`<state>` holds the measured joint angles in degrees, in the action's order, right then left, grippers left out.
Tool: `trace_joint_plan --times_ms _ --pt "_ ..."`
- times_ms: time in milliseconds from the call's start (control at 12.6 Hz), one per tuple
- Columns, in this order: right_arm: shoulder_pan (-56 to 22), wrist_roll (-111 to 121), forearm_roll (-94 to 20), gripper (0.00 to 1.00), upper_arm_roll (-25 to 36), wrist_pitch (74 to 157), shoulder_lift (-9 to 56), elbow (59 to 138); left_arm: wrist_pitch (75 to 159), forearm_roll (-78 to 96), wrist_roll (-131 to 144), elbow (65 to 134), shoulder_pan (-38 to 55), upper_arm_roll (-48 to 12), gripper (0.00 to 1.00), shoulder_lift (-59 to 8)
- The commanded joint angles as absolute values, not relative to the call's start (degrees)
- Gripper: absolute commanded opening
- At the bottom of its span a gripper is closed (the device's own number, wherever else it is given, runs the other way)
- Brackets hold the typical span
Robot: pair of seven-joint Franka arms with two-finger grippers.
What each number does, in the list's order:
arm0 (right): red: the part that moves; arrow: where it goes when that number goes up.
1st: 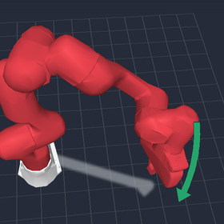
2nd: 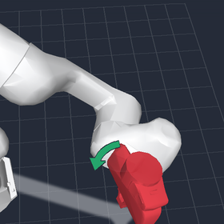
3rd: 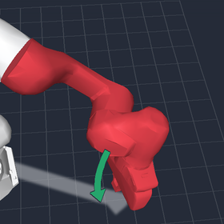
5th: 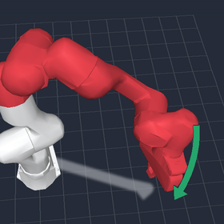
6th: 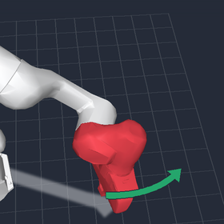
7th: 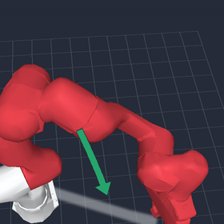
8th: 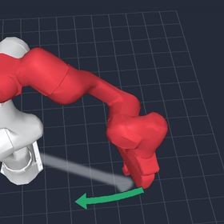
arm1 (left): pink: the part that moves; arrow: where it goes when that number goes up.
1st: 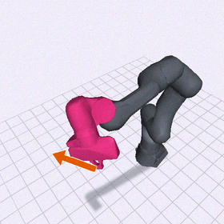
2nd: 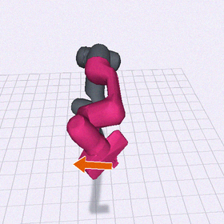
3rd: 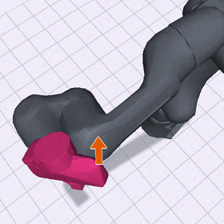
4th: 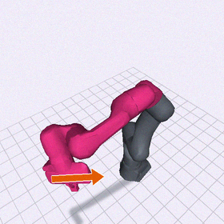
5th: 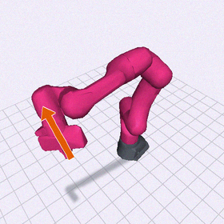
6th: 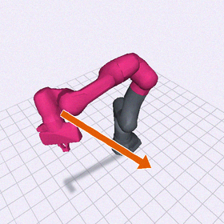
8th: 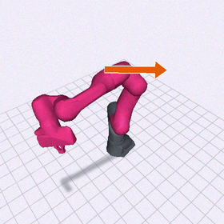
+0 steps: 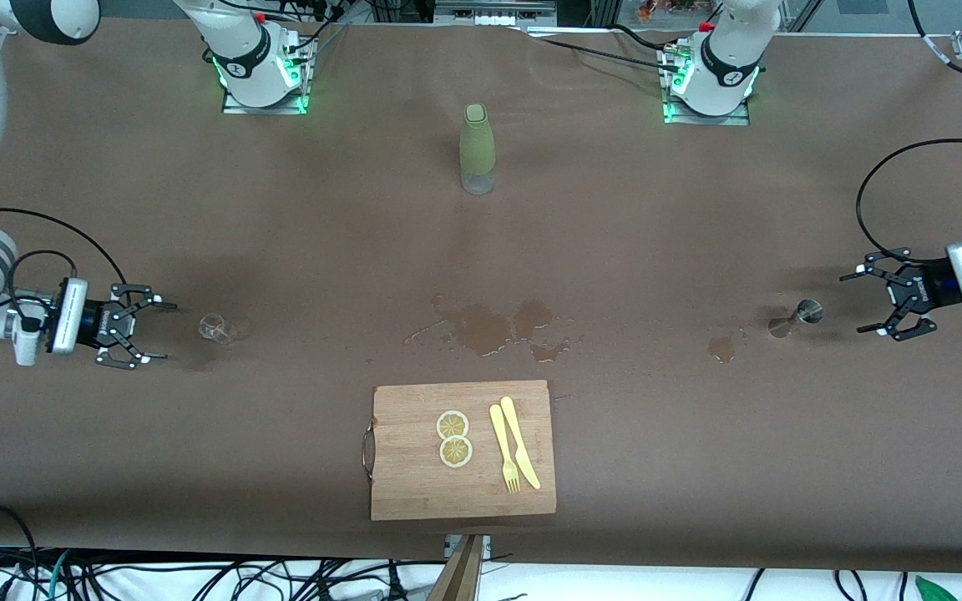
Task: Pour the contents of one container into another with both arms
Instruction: 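Lower the right gripper to the glass beaker while the left gripper reaches the jigger, then close the right gripper on the beaker while the left gripper grips the jigger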
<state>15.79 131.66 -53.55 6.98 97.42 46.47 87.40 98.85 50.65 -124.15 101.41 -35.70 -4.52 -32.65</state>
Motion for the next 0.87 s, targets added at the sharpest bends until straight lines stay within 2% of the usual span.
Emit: trace_joint_plan --times_ms 0,318,794 --pt "16.6 137.0 -55.0 1.0 5.3 95.8 51.7 83.2 96.4 53.7 -133.8 99.9 -35.9 -3.7 1.0 -35.5" --pt "16.3 139.5 -57.9 1.0 4.3 95.8 54.7 82.9 96.3 56.7 -143.2 99.4 -35.7 -1.8 1.0 -38.8" --pt "15.6 139.3 -58.0 1.0 2.6 96.2 55.6 82.9 96.1 62.7 -151.2 99.2 -35.4 -0.4 1.0 -45.2"
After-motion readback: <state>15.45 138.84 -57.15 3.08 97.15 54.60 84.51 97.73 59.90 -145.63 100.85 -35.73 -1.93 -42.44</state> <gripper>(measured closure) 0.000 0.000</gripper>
